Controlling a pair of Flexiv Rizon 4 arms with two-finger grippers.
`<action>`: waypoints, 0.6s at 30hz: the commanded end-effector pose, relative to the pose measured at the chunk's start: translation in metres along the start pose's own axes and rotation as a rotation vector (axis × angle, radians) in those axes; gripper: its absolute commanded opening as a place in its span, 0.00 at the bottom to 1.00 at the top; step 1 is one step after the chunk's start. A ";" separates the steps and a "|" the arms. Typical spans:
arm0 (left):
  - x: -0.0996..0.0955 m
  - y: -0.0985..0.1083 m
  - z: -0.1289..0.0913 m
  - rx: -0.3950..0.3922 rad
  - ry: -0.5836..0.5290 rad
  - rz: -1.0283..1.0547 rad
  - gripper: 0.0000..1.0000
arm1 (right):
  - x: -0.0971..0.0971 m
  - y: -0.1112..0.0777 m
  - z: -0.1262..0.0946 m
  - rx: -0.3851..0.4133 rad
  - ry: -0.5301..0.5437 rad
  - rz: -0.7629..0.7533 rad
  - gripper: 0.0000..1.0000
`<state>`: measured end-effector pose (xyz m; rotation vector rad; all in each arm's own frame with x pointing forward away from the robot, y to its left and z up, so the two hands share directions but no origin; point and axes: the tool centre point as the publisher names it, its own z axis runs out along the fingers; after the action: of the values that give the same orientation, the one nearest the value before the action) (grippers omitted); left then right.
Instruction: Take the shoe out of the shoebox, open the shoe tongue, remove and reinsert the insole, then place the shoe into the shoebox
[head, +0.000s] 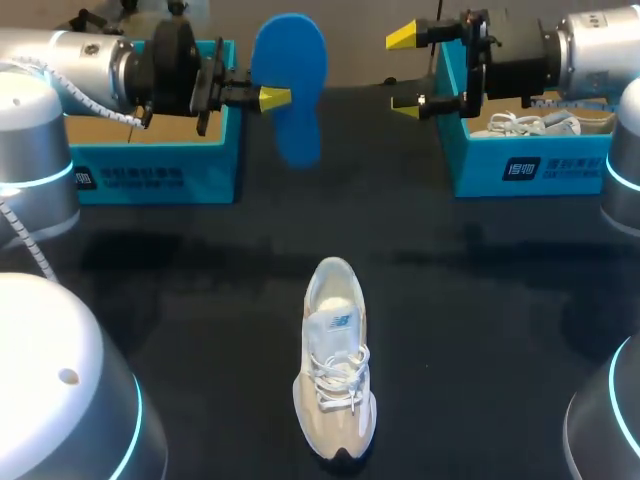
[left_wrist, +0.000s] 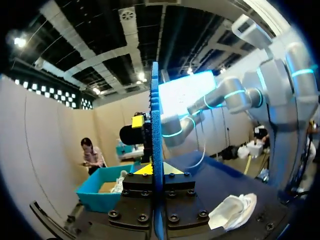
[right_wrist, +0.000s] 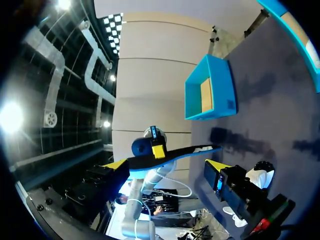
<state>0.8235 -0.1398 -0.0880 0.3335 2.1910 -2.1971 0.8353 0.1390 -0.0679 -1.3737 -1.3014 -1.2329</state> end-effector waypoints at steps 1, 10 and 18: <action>-0.004 0.005 0.000 0.100 0.096 -0.578 0.00 | 0.000 0.000 0.001 -0.001 -0.002 0.000 1.00; -0.003 0.001 -0.005 0.166 0.127 -0.966 0.00 | 0.000 0.000 0.001 -0.001 -0.002 0.000 1.00; 0.013 -0.007 -0.001 0.137 0.139 -1.061 0.00 | 0.000 0.000 0.001 -0.001 -0.002 0.000 1.00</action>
<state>0.8146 -0.1362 -0.0838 -0.2878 2.4920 -2.6364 0.8353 0.1390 -0.0679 -1.3737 -1.3014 -1.2330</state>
